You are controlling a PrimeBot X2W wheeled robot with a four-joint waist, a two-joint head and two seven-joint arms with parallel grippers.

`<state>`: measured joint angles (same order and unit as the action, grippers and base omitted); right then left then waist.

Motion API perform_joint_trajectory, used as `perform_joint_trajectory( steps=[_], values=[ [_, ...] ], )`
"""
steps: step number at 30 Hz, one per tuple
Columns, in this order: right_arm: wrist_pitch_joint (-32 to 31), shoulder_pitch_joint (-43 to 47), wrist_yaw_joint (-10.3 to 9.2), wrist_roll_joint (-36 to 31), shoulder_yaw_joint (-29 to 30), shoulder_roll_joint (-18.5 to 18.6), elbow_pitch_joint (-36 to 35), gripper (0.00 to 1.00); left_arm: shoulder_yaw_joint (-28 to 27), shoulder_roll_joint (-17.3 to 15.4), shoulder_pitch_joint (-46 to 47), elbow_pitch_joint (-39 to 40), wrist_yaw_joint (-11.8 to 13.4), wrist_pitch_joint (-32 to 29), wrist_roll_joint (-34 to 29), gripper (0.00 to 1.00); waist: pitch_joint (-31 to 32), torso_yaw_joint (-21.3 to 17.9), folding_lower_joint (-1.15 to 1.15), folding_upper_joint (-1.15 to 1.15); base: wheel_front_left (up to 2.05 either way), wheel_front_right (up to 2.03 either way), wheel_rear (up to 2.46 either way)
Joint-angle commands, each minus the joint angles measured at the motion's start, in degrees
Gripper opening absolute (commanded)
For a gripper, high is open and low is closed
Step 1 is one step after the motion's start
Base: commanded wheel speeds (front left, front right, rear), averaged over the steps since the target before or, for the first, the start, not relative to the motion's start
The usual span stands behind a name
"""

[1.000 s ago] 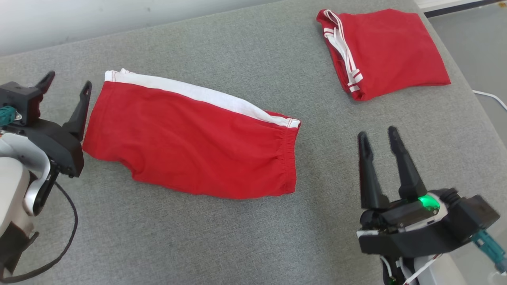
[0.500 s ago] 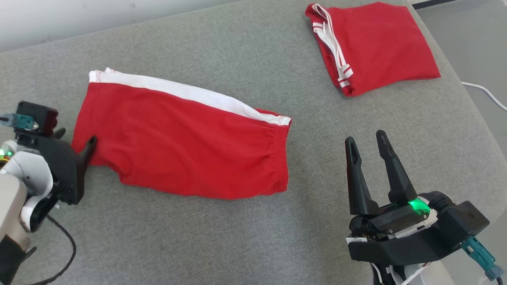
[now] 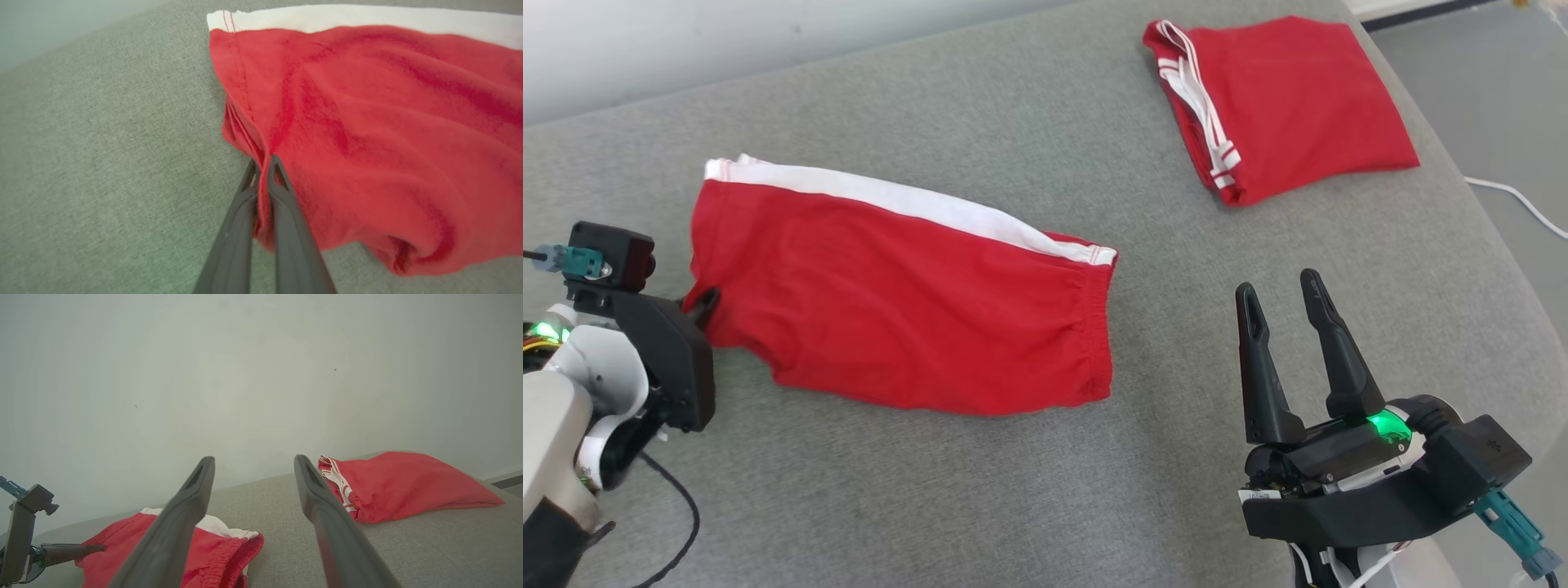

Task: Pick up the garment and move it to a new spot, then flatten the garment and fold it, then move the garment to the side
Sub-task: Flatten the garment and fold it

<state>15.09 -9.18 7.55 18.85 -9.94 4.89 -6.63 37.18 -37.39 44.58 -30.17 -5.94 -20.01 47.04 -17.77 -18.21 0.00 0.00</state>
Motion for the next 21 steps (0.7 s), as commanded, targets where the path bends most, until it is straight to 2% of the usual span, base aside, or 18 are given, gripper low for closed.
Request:
perform_joint_trajectory(
  steps=[1, 8, 21],
  values=[
    [0.06, 0.63, -0.12, -0.33, 0.16, 0.25, 0.07, 1.00, -0.36, 0.24, -1.48, 1.20, 0.41, 2.06, -0.04, 0.00, 1.39, 1.30, 0.00, 0.00, 0.00, 0.00, 0.00],
    [0.05, 1.48, -0.13, -0.50, 1.02, 0.81, 0.40, 1.00, -1.48, 1.18, -4.96, 5.14, 2.86, 7.77, -0.13, 0.00, 4.05, 4.25, 0.00, 0.00, 0.00, 0.00, 0.00],
    [0.04, 7.10, -0.12, -0.49, 4.85, 0.46, 1.32, 1.00, -2.90, 3.00, -21.17, 17.88, 11.17, 17.92, 1.28, 0.00, 7.85, 10.93, 0.00, 0.00, 0.00, 0.00, 0.00]
  ],
)
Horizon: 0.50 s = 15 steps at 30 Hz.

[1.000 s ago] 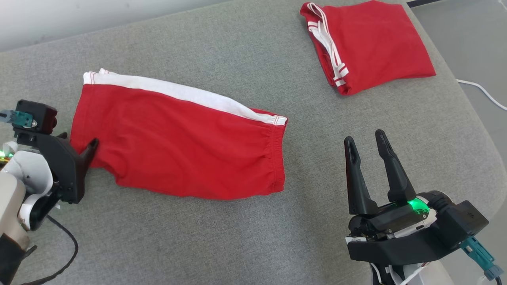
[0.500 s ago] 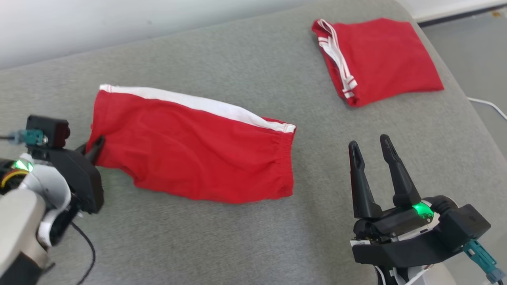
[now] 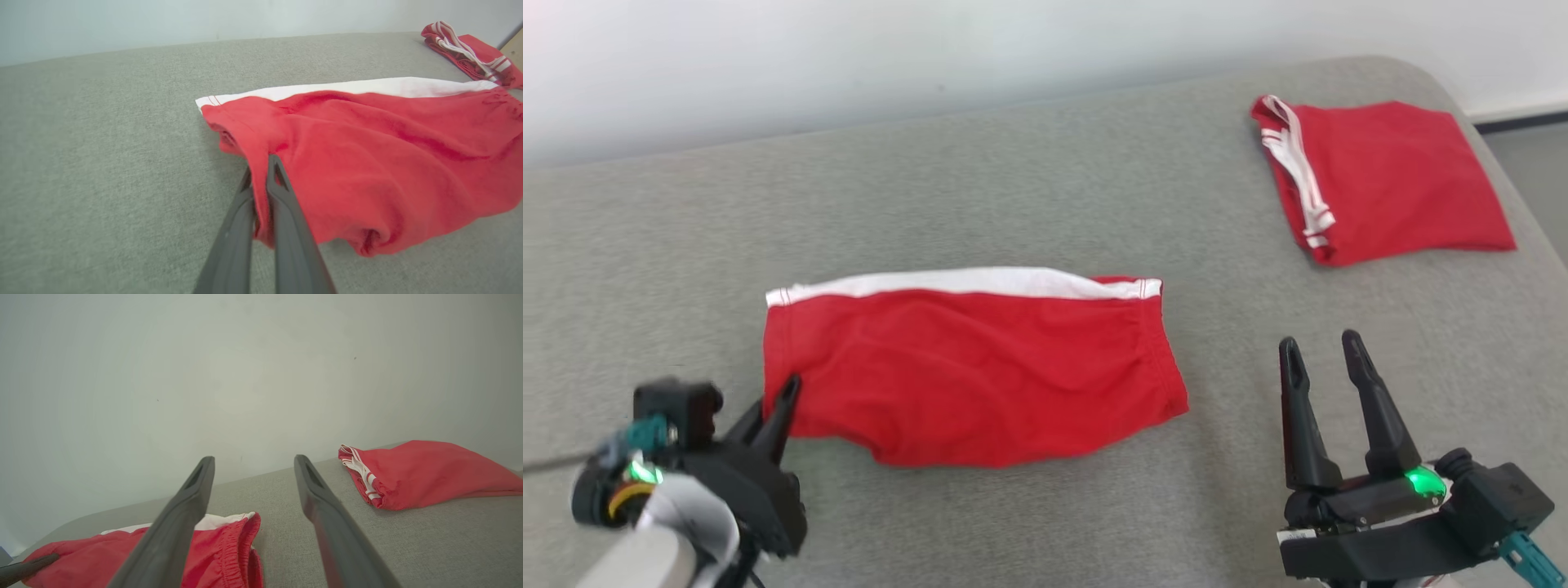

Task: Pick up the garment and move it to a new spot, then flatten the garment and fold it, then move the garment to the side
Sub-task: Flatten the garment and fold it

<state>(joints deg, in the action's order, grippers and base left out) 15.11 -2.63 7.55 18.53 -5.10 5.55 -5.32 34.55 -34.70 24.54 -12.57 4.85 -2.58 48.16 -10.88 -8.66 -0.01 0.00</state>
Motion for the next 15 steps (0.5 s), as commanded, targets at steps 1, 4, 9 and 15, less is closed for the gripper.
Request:
perform_joint_trajectory(
  steps=[1, 4, 9, 15],
  values=[
    [0.03, 0.78, -0.13, -0.27, 0.22, -0.25, 0.02, 1.00, -0.42, 0.58, -2.33, 1.14, 0.96, 1.33, 0.26, 0.00, 1.00, 1.61, 0.01, 0.00, 0.00, 0.00, 0.00],
    [0.03, 1.41, -0.12, -0.48, 1.02, -0.30, 0.04, 1.00, -1.00, 1.25, -4.83, 2.75, 2.55, 4.19, 0.21, 0.00, 0.97, 2.36, 0.01, 0.00, 0.00, 0.00, 0.00],
    [0.03, 1.12, -0.13, -1.27, 0.74, -0.06, 0.46, 1.00, -0.92, 3.01, -6.57, 2.84, 3.67, 9.21, -1.58, 1.00, 1.24, 3.13, 0.01, 0.00, 0.00, 0.00, 0.00],
    [0.03, 0.90, -0.13, -1.56, 1.74, 0.03, 0.64, 1.00, -2.18, 4.15, -6.81, 2.48, 6.60, 16.18, -6.31, 1.00, 2.43, 4.08, 0.01, 0.00, 0.00, 0.00, 0.00]
  ],
)
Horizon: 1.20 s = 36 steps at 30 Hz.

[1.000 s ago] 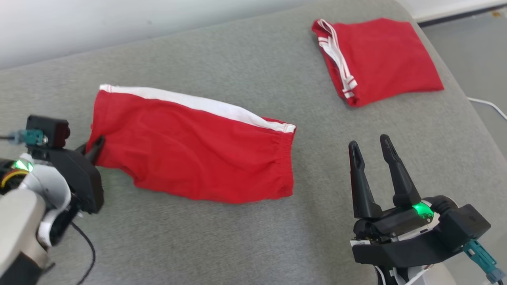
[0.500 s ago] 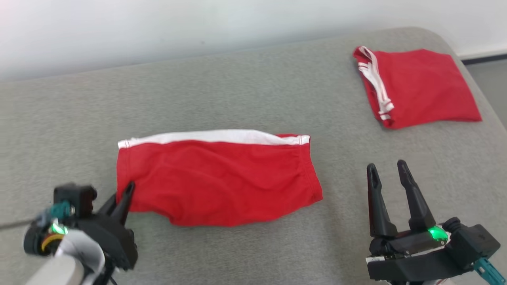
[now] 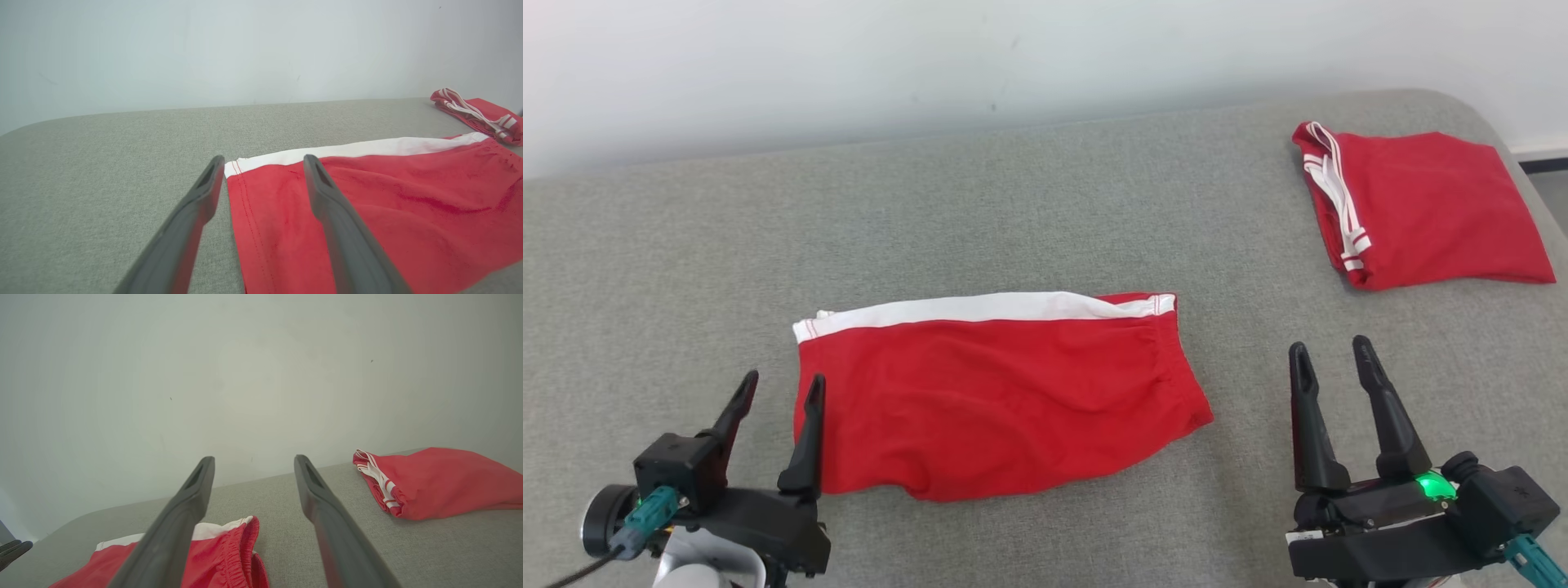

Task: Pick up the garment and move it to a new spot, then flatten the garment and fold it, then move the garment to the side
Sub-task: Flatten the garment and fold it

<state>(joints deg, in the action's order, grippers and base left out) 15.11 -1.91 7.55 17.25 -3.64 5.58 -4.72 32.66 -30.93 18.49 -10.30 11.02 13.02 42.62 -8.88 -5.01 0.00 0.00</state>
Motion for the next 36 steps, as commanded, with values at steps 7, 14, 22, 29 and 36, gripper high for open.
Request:
perform_joint_trajectory(
  steps=[7, 14, 22, 29, 36],
  values=[
    [0.03, 0.95, -0.12, -1.09, 1.56, -0.35, -0.09, 1.00, -5.73, 2.20, -2.99, 4.14, 3.91, 2.21, -5.74, 1.00, 1.49, 1.98, 0.00, 0.00, 0.00, 0.00, 0.00],
    [0.02, 1.52, -0.12, -2.95, 2.42, -0.55, 0.23, 1.00, -11.34, 3.55, -7.90, 7.89, 4.36, 2.15, -10.61, 1.00, 2.47, 3.54, 0.00, 0.00, 0.00, 0.00, 0.00],
    [0.03, 3.12, -0.12, -4.31, 3.68, -1.57, 1.87, 1.00, -16.44, 4.87, -13.63, 10.84, 5.46, 2.17, -17.23, 1.00, 4.10, 5.83, 0.00, 0.00, 0.00, 0.00, 0.00],
    [0.02, 3.25, -0.12, -5.18, 3.27, -1.91, 4.08, 1.00, -16.68, 5.84, -17.61, 10.14, 4.25, 2.17, -21.66, 1.00, 4.92, 6.68, 0.00, 0.00, 0.00, 0.00, 0.00],
    [0.03, 3.75, -0.13, -5.82, 3.37, -2.03, 5.90, 1.00, -16.54, 6.70, -18.57, 8.19, 3.69, 2.18, -23.28, 1.00, 5.65, 6.68, 0.00, 0.00, 0.00, 0.00, 0.00]
  ],
)
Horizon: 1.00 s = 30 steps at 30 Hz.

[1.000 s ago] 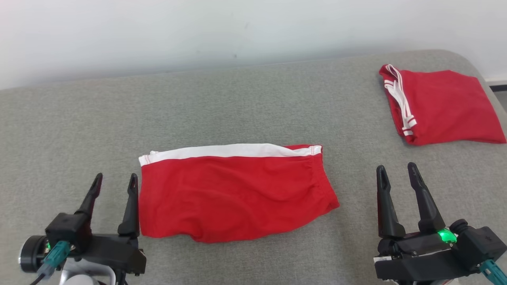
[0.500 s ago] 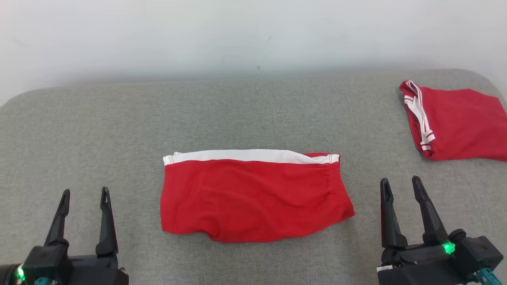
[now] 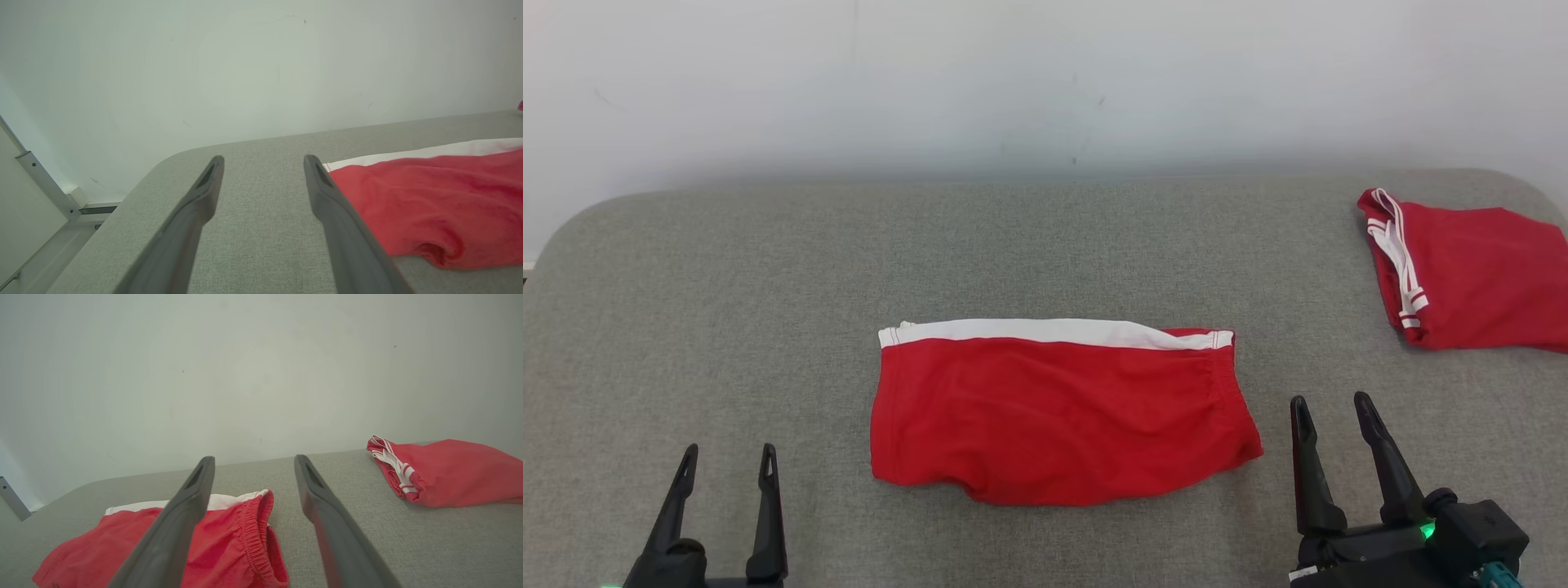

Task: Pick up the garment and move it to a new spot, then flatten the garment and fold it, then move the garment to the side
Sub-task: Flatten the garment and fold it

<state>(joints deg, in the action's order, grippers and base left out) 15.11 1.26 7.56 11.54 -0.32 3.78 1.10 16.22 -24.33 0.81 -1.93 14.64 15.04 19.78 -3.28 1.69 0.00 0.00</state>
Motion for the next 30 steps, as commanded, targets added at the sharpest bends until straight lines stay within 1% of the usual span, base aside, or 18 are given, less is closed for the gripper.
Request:
perform_joint_trajectory(
  steps=[1, 5, 11, 30],
  values=[
    [0.03, 0.63, -0.13, -0.25, 0.10, -0.24, 0.26, 1.00, -0.24, 0.21, -0.86, -0.17, 0.07, 0.17, -0.56, 1.00, 0.13, -0.02, 0.00, 0.00, 0.00, 0.00, 0.00],
    [0.03, 0.69, -0.13, -0.67, 0.40, -0.32, 0.76, 1.00, -1.09, 0.74, -0.71, -0.12, 0.30, 0.17, -0.83, 1.00, 0.45, -0.11, 0.00, 0.00, 0.00, 0.00, 0.00],
    [0.03, 1.03, -0.13, -1.42, 0.97, -0.50, 1.09, 1.00, -1.69, 1.38, -1.15, -0.50, -0.28, 0.17, -1.08, 1.00, 0.64, -0.48, 0.00, 0.00, 0.00, 0.00, 0.00],
    [-0.25, 1.02, -0.14, -2.78, 1.88, -0.81, 1.40, 1.00, -1.55, 1.37, -0.04, -2.00, -0.04, 0.17, -1.11, 1.00, 0.21, -0.89, 0.00, 0.00, 0.00, 0.00, 0.00]
  ],
)
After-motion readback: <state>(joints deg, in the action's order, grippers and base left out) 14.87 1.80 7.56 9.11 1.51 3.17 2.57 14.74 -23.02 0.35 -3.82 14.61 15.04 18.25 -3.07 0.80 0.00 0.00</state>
